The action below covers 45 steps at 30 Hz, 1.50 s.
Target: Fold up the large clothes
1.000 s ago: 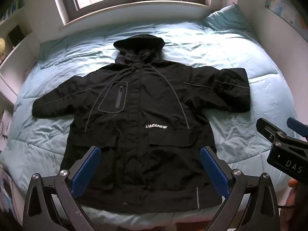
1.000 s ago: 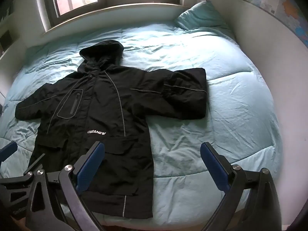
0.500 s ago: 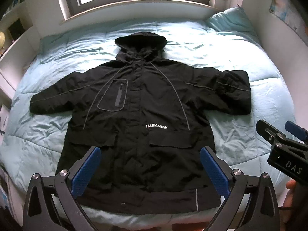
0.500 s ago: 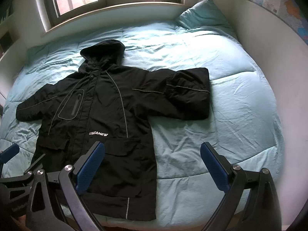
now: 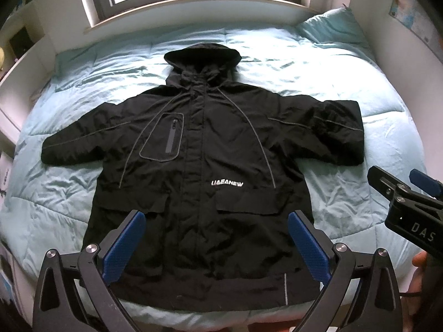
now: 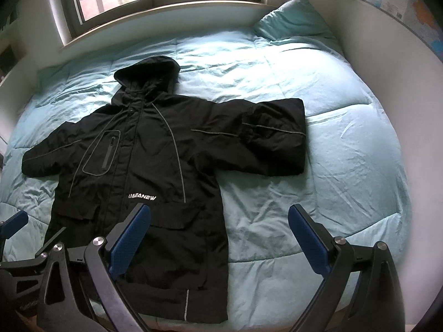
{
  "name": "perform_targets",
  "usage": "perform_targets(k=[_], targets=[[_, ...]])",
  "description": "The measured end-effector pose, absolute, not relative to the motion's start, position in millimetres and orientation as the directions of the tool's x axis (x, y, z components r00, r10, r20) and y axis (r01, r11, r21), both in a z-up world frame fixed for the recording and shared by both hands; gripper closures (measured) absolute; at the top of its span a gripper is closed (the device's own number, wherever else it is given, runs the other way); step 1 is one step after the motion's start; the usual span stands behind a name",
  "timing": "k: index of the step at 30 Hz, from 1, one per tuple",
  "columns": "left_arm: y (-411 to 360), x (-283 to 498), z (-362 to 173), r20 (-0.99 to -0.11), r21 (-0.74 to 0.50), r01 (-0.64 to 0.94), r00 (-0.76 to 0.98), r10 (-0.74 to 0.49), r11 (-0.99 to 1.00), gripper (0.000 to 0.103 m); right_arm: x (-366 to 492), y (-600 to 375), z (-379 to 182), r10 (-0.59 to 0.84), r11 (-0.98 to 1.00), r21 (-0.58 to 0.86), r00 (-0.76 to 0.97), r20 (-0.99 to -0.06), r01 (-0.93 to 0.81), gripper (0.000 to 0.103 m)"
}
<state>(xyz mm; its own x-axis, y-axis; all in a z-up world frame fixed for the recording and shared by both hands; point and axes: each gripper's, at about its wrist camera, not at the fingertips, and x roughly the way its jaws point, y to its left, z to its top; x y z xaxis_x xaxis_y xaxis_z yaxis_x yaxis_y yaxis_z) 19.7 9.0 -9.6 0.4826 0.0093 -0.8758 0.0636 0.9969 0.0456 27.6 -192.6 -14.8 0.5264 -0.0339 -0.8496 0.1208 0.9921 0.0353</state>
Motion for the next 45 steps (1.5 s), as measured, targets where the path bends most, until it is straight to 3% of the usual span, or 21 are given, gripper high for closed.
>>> perform_targets(k=[5,11,21,27,31,43,45], targets=[[11.4,34.4,-3.3,-0.867,0.112,0.058,0.493,0.069,0.992,0.001,42.3,-188.9,-17.6,-0.043,0.993,0.022,0.515,-0.856,0.12,0.003],[10.8,56.0,0.8,-0.873,0.024,0.077,0.488,-0.017,0.997,0.001,64.4,-201.7,-19.9,-0.06,0.991,0.009,0.497,-0.866,0.136,0.003],[3.7,109.4,-14.9,-0.893,0.028,0.08,0.45,-0.012,0.996,0.001,128.0,-294.1,-64.9,-0.065,0.948,0.093,0.474,-0.878,0.304,0.003],[-6.8,160.1,-49.4,-0.919,0.009,0.09,0.394,-0.027,0.996,0.001,186.2,-320.0,-119.7,-0.02,0.946,0.122,0.429,-0.903,0.301,0.011],[-20.2,200.1,-73.0,-0.927,0.02,0.107,0.373,-0.021,0.994,0.001,224.9,-315.0,-158.7,0.0,0.953,0.114,0.377,-0.926,0.279,0.027],[-59.4,271.6,-139.8,-0.965,0.079,0.21,0.262,0.022,0.974,0.001,290.6,-282.4,-261.4,-0.275,0.951,-0.226,0.236,-0.932,0.212,0.028],[-65.3,275.0,-144.8,-0.966,0.083,0.222,0.257,0.023,0.972,0.001,290.4,-282.3,-260.0,-0.272,0.954,-0.224,0.259,-0.927,0.201,0.046]])
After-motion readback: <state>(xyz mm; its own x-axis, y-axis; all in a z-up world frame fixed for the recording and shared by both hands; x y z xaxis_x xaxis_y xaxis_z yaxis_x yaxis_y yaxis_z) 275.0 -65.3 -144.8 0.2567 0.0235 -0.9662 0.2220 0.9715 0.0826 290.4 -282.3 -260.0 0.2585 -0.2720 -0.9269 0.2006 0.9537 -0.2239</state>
